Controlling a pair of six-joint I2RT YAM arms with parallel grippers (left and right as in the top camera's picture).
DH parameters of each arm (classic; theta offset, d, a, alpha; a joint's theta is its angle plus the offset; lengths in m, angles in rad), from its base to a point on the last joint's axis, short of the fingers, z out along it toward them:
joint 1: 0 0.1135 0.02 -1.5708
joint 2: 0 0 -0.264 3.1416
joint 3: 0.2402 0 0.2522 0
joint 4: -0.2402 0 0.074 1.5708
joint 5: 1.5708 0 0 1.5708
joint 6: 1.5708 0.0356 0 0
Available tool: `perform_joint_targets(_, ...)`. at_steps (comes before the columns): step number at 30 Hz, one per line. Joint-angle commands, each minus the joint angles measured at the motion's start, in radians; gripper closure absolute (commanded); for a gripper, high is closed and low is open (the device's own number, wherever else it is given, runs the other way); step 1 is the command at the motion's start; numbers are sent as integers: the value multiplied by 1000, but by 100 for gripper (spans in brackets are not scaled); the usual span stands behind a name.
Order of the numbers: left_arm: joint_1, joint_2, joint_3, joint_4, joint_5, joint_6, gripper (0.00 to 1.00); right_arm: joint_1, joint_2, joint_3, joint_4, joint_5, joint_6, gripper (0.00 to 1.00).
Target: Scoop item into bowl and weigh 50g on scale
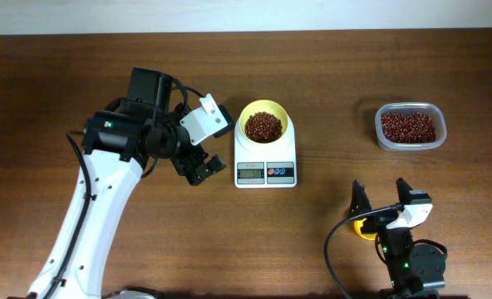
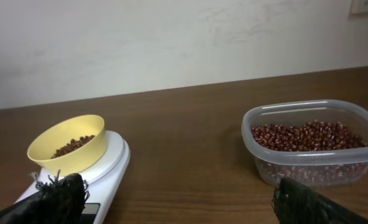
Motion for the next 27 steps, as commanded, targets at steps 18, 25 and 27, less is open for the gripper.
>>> perform_joint_targets(18,1,-2,-2,-1,14,13,1,-66,-13,-5,-10,20,-55,1)
perform_joint_targets(25,1,-2,-2,-1,14,13,1,-66,-10,-5,-8,19,-55,1)
perform_joint_targets(27,1,-2,-2,-1,14,13,1,-66,-10,-5,-8,19,-55,1)
